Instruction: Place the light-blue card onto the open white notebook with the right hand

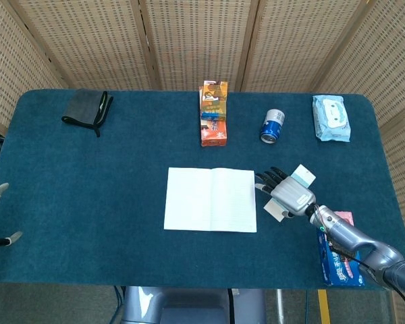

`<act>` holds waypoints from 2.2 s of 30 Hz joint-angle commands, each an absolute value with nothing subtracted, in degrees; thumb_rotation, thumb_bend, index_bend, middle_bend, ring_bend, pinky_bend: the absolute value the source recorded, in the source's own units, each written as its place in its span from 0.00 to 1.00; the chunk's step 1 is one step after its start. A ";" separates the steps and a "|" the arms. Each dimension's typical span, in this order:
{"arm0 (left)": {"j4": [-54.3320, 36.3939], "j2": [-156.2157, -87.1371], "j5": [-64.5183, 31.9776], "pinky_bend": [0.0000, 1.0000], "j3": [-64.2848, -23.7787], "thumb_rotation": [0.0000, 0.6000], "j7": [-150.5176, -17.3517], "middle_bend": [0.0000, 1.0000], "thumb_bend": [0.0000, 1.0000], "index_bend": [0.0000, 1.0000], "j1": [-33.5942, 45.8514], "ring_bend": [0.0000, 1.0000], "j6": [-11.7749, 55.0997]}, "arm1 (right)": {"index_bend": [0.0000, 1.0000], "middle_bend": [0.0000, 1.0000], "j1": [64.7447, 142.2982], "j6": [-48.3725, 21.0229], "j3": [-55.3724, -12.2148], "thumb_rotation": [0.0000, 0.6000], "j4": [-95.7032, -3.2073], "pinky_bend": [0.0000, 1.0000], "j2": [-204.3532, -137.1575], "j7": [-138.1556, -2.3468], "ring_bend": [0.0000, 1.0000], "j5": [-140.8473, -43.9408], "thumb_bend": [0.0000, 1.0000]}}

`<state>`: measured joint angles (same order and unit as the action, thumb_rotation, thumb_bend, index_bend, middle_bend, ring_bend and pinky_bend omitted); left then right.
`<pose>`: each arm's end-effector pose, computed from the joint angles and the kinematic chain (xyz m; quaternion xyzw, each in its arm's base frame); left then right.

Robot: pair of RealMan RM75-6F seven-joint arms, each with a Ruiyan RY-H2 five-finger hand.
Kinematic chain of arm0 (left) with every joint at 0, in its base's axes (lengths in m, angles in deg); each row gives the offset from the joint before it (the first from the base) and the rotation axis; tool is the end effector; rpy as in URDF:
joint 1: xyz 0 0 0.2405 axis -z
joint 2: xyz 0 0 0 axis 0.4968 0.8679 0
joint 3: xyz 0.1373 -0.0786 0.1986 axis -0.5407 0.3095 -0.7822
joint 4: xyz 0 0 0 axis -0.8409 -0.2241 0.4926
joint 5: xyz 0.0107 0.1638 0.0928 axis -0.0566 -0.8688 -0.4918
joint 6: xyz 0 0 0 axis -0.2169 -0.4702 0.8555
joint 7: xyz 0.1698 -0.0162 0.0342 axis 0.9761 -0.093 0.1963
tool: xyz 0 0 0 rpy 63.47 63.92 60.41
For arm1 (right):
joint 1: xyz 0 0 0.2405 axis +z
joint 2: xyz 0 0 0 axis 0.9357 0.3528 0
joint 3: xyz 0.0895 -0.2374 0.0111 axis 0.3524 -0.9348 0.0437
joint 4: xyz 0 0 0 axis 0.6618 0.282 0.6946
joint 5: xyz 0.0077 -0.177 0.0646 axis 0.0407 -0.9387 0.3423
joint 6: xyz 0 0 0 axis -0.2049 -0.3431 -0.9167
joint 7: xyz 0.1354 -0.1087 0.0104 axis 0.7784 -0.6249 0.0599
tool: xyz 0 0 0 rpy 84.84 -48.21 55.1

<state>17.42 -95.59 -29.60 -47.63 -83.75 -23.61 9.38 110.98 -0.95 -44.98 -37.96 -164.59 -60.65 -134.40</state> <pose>-0.3186 0.2168 0.1994 -0.5604 -0.4553 -0.3282 0.6091 -0.2244 -0.3689 0.0451 0.8761 -0.2046 0.2566 0.3531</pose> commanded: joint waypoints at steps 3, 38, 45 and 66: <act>17.37 -95.86 -28.55 0.00 -47.45 1.00 -82.93 0.00 0.00 0.00 -22.94 0.00 10.50 | 0.16 0.00 112.01 -2.11 -46.87 1.00 -32.43 0.00 -167.75 -60.83 0.00 -135.66 0.00; 17.92 -96.77 -24.67 0.00 -47.16 1.00 -79.31 0.00 0.00 0.00 -20.52 0.00 13.22 | 0.23 0.00 111.50 -13.77 -55.49 1.00 -9.08 0.00 -175.92 -55.91 0.00 -138.20 0.00; 18.03 -96.86 -24.77 0.00 -47.32 1.00 -79.06 0.00 0.00 0.00 -20.48 0.00 13.01 | 0.23 0.00 110.73 -13.47 -56.73 1.00 -8.21 0.00 -176.04 -56.06 0.00 -137.87 0.00; 18.25 -97.06 -24.64 0.00 -47.55 1.00 -78.59 0.00 0.00 0.00 -20.37 0.00 12.69 | 0.38 0.00 110.66 -12.67 -58.23 1.00 -4.97 0.00 -178.28 -56.28 0.00 -137.20 0.00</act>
